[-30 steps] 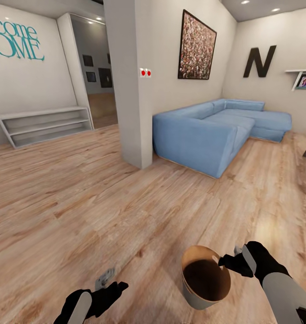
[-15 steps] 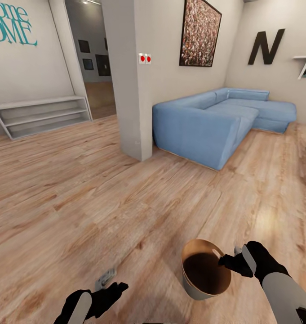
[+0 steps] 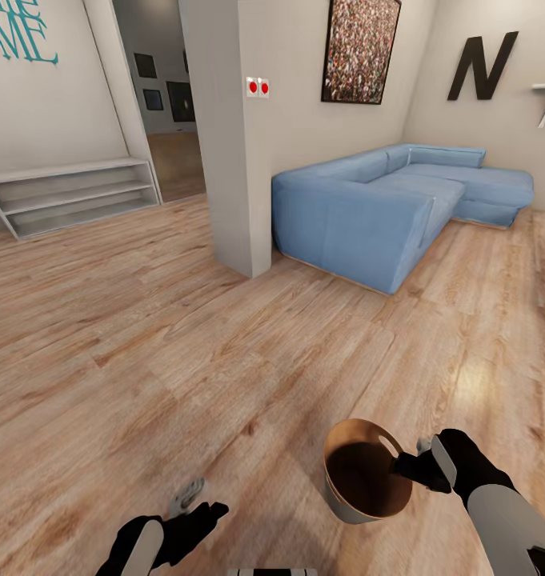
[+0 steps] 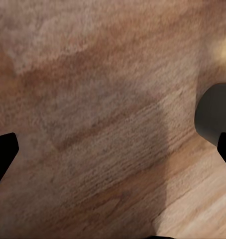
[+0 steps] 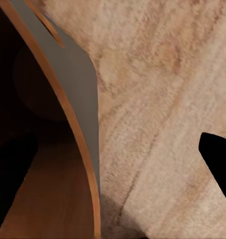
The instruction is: Put the three can of soda from the living room inside the tash can in the kitchen.
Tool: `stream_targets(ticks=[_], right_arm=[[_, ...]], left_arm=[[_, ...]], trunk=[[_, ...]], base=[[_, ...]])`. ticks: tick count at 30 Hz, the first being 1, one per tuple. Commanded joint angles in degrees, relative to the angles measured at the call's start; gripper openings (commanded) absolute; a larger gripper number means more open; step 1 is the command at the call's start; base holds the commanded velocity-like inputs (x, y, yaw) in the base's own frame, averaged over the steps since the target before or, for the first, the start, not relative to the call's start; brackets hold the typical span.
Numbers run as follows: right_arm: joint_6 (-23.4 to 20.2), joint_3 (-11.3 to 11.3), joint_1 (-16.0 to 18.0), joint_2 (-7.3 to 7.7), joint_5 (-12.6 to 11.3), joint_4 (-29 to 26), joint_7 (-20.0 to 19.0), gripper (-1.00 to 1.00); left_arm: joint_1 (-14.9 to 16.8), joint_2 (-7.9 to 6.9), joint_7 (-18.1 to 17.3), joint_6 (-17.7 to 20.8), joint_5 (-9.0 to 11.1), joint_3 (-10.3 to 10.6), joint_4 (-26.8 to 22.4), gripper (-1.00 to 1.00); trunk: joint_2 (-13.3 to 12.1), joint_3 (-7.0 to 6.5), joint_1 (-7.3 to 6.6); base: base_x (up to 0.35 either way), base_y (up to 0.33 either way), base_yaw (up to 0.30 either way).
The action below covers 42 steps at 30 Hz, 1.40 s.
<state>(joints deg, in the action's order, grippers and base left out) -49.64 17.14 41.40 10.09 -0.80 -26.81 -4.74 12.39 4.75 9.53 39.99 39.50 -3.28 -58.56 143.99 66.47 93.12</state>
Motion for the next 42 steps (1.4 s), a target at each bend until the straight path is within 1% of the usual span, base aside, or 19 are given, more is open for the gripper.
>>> stream_targets(ticks=[1, 5, 8, 15, 19, 21, 23, 27, 28, 35, 38, 42], right_arm=[[0.0, 0.0, 0.0, 0.00, 0.0, 0.0, 0.0, -1.00], [0.0, 0.0, 0.0, 0.09, -0.2, 0.0, 0.0, -1.00], [0.0, 0.1, 0.0, 0.12, -0.3, -0.1, 0.0, -1.00], [0.1, 0.1, -0.1, 0.19, -0.4, -0.6, -0.2, -1.00], [0.0, 0.0, -0.2, 0.17, -0.4, -2.3, -0.3, -1.00], [-0.2, -0.1, -0.2, 0.13, -0.4, -3.3, -0.3, -1.00], [-0.5, -0.1, -0.2, 0.22, -0.4, -4.2, -0.3, -1.00], [-0.7, -0.1, -0.2, 0.44, -0.1, -5.8, -0.4, -1.00], [-3.9, -0.3, -0.3, 0.58, 0.1, -9.7, -0.4, -1.00], [-4.0, -0.3, -0.2, 0.62, 0.1, -9.7, -0.4, -1.00], [-4.0, -0.3, -0.2, 0.63, 0.2, -9.8, -0.4, -1.00], [-4.0, -0.3, -0.2, 0.63, 0.2, -10.3, -0.4, -1.00]], left_arm=[[0.0, -0.02, 0.0, -0.1, -0.1, 0.0, 0.1, 1.00], [-0.2, -0.31, 0.1, -0.5, -0.4, 0.5, 0.4, 1.00], [-0.4, -0.35, 0.1, -0.5, -0.5, 0.5, 0.5, 1.00], [-0.4, -0.34, 0.6, -0.6, -0.6, 0.6, 0.4, 1.00], [-0.5, -0.40, 0.7, -0.6, -0.6, 0.5, -0.2, 1.00], [0.4, -0.91, 0.6, -0.6, -0.6, 0.3, -0.4, 1.00], [2.8, -1.37, 0.6, -0.5, -0.4, 0.3, -0.4, 1.00], [5.7, -1.64, 0.6, -0.5, -0.4, 0.4, -0.4, 1.00], [7.7, -1.45, 0.0, -0.7, -0.3, 0.5, -0.3, 1.00], [7.4, -1.15, 0.0, -0.9, -0.3, 0.6, -0.2, 1.00], [7.0, -1.10, -0.1, -3.3, 0.0, 0.6, -0.2, 1.00], [6.8, -1.06, -0.3, -4.5, 0.1, 0.6, -0.2, 1.00]], trunk=[[0.0, 0.00, 0.00], [0.0, 0.00, 0.00], [0.0, 0.00, 0.00], [-0.1, -1.55, -0.18], [-0.1, -2.44, -0.28], [-0.2, -2.88, -0.34], [-0.2, -3.32, -0.39], [-0.3, -4.21, -0.49], [-0.3, -4.43, -0.52], [-0.4, -5.98, -0.70], [-0.4, -6.65, -0.77], [-0.5, -7.53, -0.88]], base=[[0.000, 0.000, 0.000], [0.000, 0.000, 0.000], [0.000, 0.000, 0.000], [0.000, 0.000, 0.000], [0.000, 0.000, 0.000], [0.000, 0.000, 0.000], [0.000, 0.000, 0.000], [0.000, 0.000, 0.000], [0.000, 0.000, -0.053], [0.000, 0.000, -0.018], [0.000, 0.000, -0.006], [0.000, 0.000, -0.051]])
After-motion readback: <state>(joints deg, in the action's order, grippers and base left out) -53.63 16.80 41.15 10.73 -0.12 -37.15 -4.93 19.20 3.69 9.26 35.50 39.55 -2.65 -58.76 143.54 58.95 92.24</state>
